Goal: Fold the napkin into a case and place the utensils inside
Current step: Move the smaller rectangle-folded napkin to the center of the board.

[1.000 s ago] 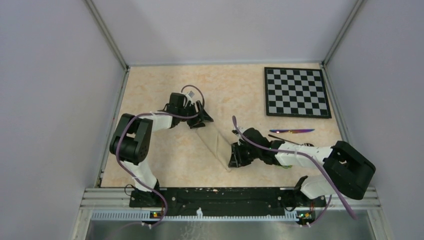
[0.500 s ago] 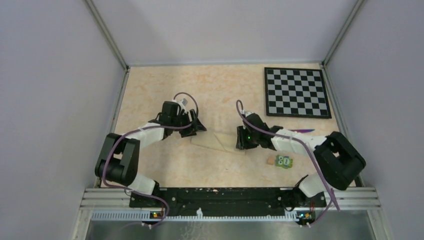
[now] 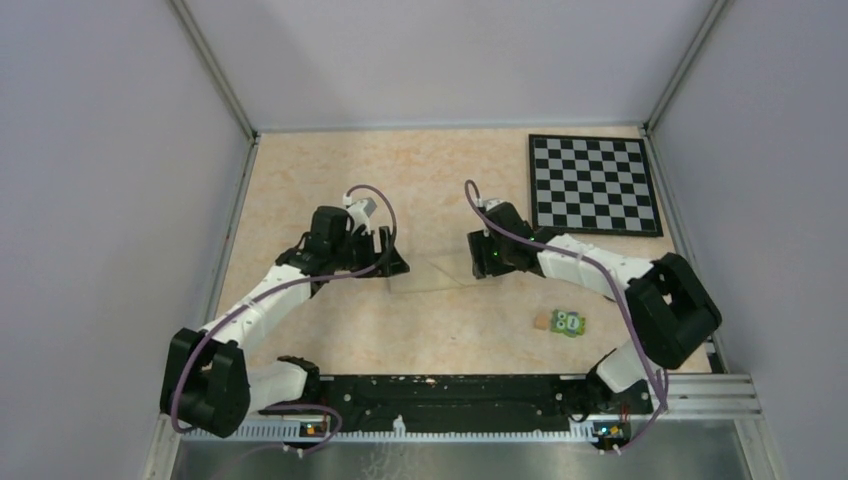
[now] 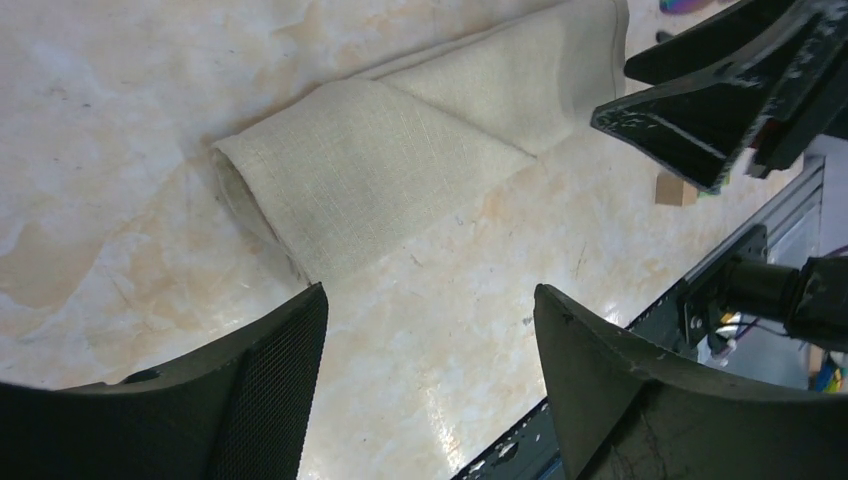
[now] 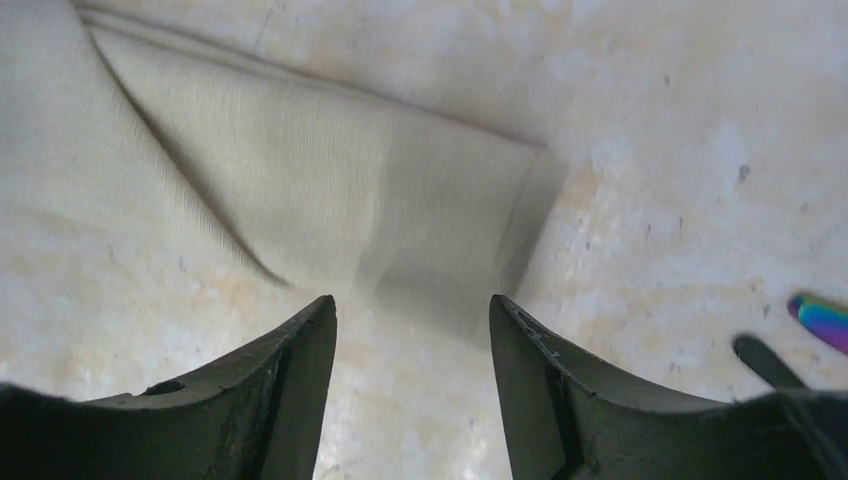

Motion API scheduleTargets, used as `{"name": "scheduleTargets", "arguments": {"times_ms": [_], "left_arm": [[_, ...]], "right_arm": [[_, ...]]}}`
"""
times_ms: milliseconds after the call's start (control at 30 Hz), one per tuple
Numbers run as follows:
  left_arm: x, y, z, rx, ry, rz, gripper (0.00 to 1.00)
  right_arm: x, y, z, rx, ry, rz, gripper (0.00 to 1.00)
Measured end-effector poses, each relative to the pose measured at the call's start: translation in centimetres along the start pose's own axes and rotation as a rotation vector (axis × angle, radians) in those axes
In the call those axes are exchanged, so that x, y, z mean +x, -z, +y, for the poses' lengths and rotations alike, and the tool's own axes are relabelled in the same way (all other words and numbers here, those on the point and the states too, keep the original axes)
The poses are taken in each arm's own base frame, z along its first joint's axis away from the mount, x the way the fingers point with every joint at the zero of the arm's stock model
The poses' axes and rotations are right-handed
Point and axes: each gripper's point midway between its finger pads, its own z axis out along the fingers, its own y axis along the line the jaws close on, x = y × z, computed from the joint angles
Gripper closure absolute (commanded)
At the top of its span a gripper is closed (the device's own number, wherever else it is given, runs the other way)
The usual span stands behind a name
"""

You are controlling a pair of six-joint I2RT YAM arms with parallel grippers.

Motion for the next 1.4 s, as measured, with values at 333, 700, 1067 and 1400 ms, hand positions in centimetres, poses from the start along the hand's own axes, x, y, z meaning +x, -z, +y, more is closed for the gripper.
{"name": "scheduleTargets", "arguments": {"times_ms": [333,700,1067,1400], "left_arm": [[1.8,-2.8,-2.4,0.030,-0.175,0.163,0.24],[-1.0,-3.6,-1.8,-0.136,-0.252,0.175,0.17],[-2.2,-4.3,-1.6,-0.183,-0.175,0.183,0.17],[0.4,-9.1,2.1,-0.258,-0.059,0.275,0.27]], "right_arm": [[4.4,3.4,-0.1,-0.198,-0.186,0.031,0.47],[4.4,-0.5,2.5,-0.413,-0.425,0.084,0.56],[-13.6,-8.0,-1.5,-0.373,-0.377,-0.125,0.47],[-11.0,1.1,-3.1,-0.250,-0.253,-0.167,0.47]]}}
